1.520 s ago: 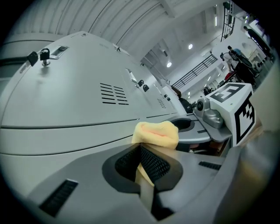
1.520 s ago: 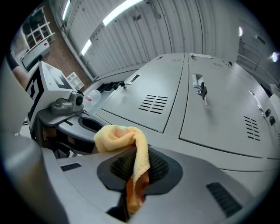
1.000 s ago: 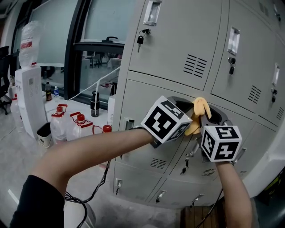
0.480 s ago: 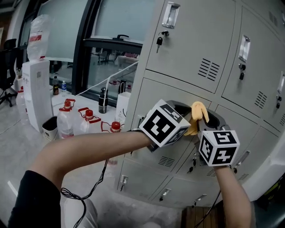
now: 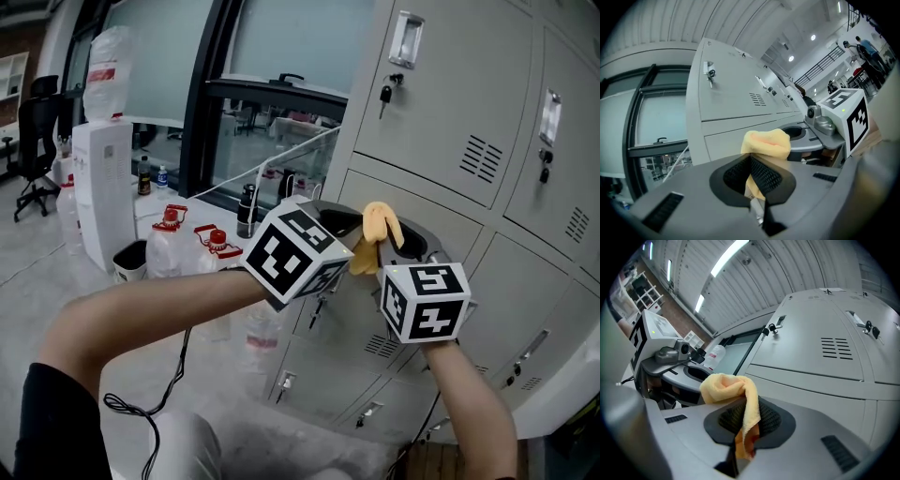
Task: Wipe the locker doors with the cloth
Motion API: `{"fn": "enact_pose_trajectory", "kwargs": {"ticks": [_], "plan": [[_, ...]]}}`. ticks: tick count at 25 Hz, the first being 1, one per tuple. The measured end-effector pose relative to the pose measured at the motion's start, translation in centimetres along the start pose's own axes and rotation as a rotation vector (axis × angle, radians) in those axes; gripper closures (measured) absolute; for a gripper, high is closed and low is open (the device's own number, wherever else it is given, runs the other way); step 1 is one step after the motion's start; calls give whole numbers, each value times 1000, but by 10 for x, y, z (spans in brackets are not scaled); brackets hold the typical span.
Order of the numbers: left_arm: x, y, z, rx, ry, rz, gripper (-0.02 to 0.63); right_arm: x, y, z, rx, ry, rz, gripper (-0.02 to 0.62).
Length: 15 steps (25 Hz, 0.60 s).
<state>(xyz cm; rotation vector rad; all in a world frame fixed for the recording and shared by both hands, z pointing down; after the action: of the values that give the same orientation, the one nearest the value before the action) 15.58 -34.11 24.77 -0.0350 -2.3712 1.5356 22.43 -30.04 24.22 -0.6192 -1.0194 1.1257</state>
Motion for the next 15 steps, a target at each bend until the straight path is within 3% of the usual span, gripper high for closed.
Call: {"fn": "enact_pose_trajectory", "kwargs": {"ticks": [8,15], "plan": [[30,-18,43,-4,98,8,586,-43,-6,38,-26,35,-16,532],[27,-29,51,-12,104,1,587,-53,-12,40,-6,13,-16,532]]}}
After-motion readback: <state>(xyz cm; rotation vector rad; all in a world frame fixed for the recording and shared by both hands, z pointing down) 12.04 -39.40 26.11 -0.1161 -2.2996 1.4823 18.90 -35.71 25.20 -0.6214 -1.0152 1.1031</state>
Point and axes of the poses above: the fingertips, and each gripper's own axes: x backward along the fingers, z to its left, y out of its top, the point moved 5 cm from there along x, backward along the fingers, and after that the axes turned 12 degrees about -z, right-handed, at the moved point
